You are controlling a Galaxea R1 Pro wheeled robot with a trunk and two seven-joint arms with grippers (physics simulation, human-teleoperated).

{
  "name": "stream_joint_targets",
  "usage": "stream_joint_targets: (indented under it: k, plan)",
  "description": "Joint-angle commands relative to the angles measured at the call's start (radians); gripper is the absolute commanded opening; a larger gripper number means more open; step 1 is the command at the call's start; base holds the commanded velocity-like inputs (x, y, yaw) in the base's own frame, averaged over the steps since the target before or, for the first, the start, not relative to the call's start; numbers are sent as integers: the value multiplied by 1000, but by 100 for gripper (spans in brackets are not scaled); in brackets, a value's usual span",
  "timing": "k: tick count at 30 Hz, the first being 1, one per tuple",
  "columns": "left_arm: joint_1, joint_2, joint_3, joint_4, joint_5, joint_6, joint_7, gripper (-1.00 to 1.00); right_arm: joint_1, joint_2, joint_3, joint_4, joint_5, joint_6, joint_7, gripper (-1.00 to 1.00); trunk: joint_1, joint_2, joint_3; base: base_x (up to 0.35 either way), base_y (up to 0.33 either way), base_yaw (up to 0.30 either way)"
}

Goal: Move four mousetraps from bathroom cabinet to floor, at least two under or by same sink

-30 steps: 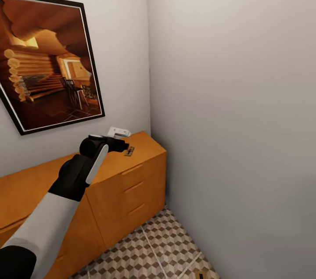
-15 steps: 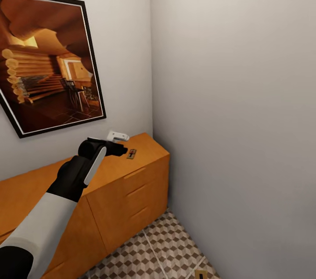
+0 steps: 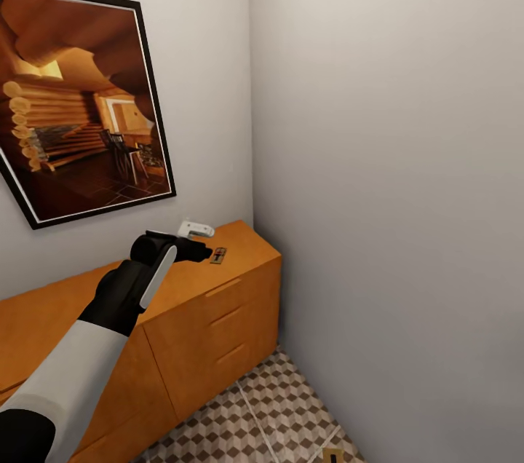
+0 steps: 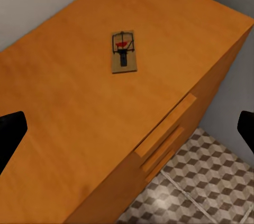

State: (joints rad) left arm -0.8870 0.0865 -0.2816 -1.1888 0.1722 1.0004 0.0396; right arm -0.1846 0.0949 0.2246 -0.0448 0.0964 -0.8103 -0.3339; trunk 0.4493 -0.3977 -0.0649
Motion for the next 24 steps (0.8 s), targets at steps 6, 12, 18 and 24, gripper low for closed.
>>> stream_joint_targets:
  k: [6,12,18,24]
  plan:
    - [-1,0,-2,1,6,4,4,100,-1,0,1,2,6,0,-5,-100,1,-2,-2,0,0,0]
    - [-1,0,-2,-4,6,4,3,100,-1,0,1,1,6,0,-5,-100,1,-2,-2,0,0,0]
    - [-1,-2,-2,-2,6,4,3,100,-1,0,1,2,6,0,-5,-100,1,-2,-2,0,0,0]
    - [-1,-5,-2,1,6,4,4,100,-1,0,1,2,6,0,-5,-100,1,-2,-2,74,-34,0]
